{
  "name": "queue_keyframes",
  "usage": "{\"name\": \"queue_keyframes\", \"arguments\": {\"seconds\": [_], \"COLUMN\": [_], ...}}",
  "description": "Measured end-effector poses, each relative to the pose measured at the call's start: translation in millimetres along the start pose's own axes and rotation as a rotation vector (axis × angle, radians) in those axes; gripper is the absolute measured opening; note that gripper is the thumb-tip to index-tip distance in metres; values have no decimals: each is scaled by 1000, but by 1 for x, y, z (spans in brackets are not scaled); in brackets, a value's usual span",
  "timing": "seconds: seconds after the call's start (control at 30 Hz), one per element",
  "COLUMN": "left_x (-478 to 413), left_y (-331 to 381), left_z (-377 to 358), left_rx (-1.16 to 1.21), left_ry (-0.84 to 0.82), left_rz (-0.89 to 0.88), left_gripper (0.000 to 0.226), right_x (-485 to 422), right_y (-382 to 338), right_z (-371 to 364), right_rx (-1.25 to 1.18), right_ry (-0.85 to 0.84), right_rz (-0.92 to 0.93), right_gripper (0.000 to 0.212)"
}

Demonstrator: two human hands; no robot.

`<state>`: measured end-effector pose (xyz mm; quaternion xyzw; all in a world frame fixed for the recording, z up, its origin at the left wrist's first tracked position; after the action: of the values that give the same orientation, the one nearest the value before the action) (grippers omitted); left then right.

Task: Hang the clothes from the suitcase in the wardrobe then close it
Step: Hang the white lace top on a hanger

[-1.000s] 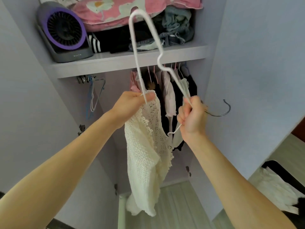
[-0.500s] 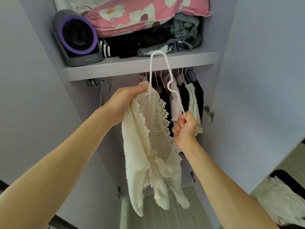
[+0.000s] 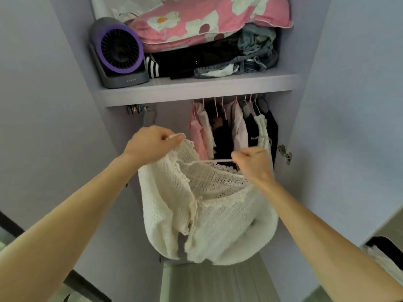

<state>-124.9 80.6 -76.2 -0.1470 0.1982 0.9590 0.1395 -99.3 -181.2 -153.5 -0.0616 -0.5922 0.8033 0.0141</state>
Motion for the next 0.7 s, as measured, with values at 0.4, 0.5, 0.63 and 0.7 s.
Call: {"name": "queue_keyframes", "arguments": {"seconds": [0.4,0.5,0.63,0.7], "left_x": [4,16,26,27], "left_y": [5,-6,-7,-4], "left_z": [-21,-38,-49,-46], "left_rx": [350,366,483,578], "left_ry": [-229,-351,-220,-159], "left_rz": [58,102,71,63], "left_gripper": [42,53,47,35], "right_x": [-17,-14,-15,-16], "right_y": [-86,-84,-73,-70], "right_z": [11,14,17,20], "right_rx": [416,408,383,372], "right_ry": [-97,-77,-31,4], "right_rz": [163,160,128,109], "right_gripper": [45,46,52,56]}}
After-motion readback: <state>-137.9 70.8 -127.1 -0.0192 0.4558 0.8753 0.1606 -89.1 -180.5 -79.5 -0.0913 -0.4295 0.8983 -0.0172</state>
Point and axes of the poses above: each hand's wrist, its own x-axis away from the middle knuckle, its own z-axis out of the back of the hand, y = z × x, the point moved 2 cm from there along -x, towards the middle knuckle, and after that the axes turned 12 degrees about -z, right-handed, at the moved point
